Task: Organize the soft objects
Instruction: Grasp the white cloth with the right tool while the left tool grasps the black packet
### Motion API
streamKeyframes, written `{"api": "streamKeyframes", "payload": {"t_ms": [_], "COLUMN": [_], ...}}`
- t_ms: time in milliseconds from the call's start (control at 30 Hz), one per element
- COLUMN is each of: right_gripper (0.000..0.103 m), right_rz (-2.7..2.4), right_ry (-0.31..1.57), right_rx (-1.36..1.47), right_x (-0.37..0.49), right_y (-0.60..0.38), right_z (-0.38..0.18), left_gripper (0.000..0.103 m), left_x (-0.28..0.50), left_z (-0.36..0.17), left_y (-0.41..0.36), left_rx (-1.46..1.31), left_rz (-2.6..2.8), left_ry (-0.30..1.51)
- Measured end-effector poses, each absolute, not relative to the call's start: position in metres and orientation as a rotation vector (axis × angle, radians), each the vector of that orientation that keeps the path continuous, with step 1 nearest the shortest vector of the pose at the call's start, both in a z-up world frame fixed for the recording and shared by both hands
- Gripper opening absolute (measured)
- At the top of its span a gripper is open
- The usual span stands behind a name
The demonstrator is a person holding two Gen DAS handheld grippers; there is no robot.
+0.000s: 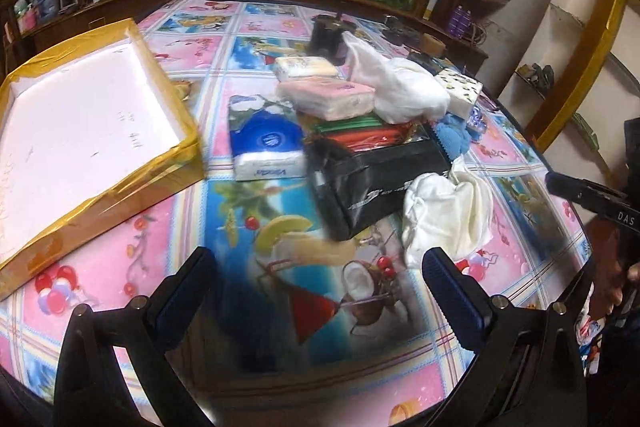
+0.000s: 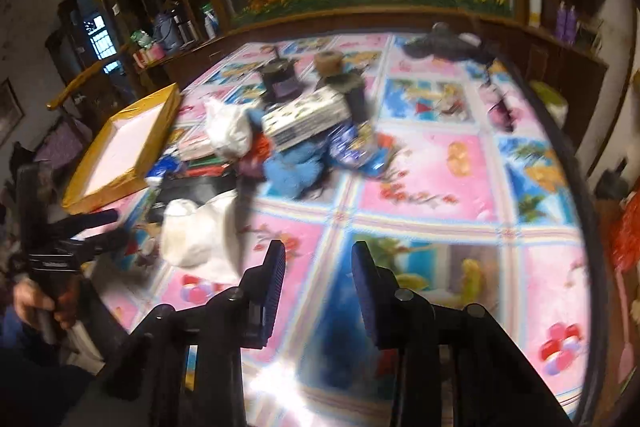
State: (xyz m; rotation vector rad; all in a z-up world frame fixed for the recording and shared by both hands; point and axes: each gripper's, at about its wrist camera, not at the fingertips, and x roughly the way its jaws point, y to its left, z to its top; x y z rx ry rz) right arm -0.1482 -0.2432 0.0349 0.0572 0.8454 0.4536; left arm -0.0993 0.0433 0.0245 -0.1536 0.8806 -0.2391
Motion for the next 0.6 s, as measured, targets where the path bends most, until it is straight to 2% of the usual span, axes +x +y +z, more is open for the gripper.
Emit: {"api": "streamKeyframes", "payload": {"t_ms": [100,267,500,533,600], "right_gripper": [0.041,0.061,0.063,0.060,0.029], "right_rz": [0.526,0.663,0.647,0.639,0.630], "right_ry": [0.843,0.846,0.913,0.924,0.897], "right_rx": [0.006,-0.137,-0.271,-0.268,-0.248], "right_x": [-0.148,-0.140,-0.129,-0.129,-0.133], "right_y": [-0.207,-0.140,-0.092,-0.091,-0.098], "right_z": [0.034,0.028,-0.004,-0.009,-0.008], "left_gripper": [0.103,0.103,0.103,0.103,0.103], "left_x": [-0.093,-0.098,-0.104,-0.104,-0.104], "left_z": [0.027,0.026,0.021,0.021,0.023], "left_y": [0.038,0.045,0.067,0.065,0.061], "left_rx": [-0.180,-0.228,-0.340,-0.332,-0.309], "left_rz": [-0.284,-0.294,-0.317,-0.319,-0.316], "left_ry": [0.859,0.831,0.825,0.828,0.826]}}
